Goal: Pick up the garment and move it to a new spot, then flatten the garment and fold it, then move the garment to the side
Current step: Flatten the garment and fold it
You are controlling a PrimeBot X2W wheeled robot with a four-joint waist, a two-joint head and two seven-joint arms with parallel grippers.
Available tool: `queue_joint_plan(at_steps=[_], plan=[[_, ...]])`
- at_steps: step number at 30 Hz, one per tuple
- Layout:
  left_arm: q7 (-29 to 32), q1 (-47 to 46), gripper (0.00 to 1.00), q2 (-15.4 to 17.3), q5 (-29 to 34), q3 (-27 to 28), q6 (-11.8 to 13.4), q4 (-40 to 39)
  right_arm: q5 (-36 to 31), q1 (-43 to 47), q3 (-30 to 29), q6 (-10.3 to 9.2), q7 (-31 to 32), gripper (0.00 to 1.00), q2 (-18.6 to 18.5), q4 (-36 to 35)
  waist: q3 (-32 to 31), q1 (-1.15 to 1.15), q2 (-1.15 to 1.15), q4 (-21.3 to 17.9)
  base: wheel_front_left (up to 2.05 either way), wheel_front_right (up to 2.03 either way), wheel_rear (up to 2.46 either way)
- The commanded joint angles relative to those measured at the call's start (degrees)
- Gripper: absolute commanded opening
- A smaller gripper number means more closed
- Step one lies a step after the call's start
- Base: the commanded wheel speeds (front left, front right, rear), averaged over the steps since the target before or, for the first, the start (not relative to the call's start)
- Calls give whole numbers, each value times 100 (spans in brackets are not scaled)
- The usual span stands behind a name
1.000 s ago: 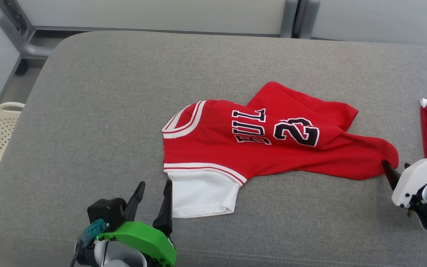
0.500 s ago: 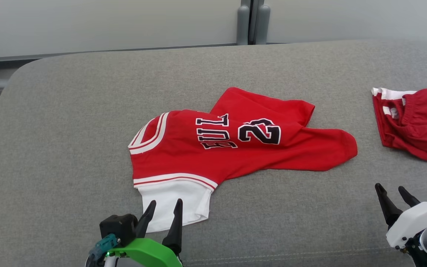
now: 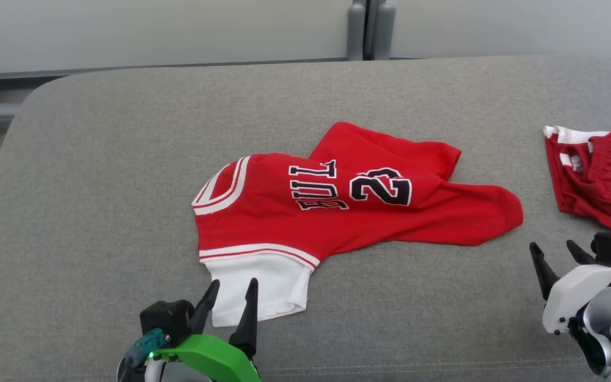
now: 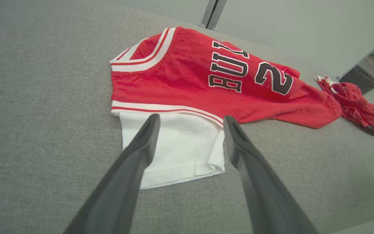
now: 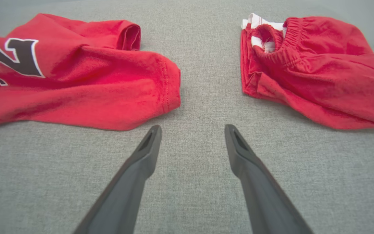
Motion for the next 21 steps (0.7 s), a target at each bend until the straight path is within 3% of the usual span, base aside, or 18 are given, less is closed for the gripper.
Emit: queue_joint_plan(at_steps=[1, 12, 15, 21], plan=[[-9, -104, 100, 39, 68, 38, 32, -27, -148, -217, 36, -1, -58, 100, -20, 237, 146, 0, 0, 256, 0, 0, 0], [-25, -178, 100, 84, 88, 100, 58, -72, -504, -1039, 495, -1, -173, 100, -185, 1411, 364, 0, 0, 633, 0, 0, 0], [-31, -204, 100, 99, 105, 102, 65, -91, -155, -1322, 621, -1, -233, 100, -160, 1869, 448, 0, 0, 677, 0, 0, 0], [-35, -223, 100, 102, 93, 122, 91, -84, 541, -1483, 1071, -1, -363, 100, -272, 1970, 511, 0, 0, 659, 0, 0, 0]])
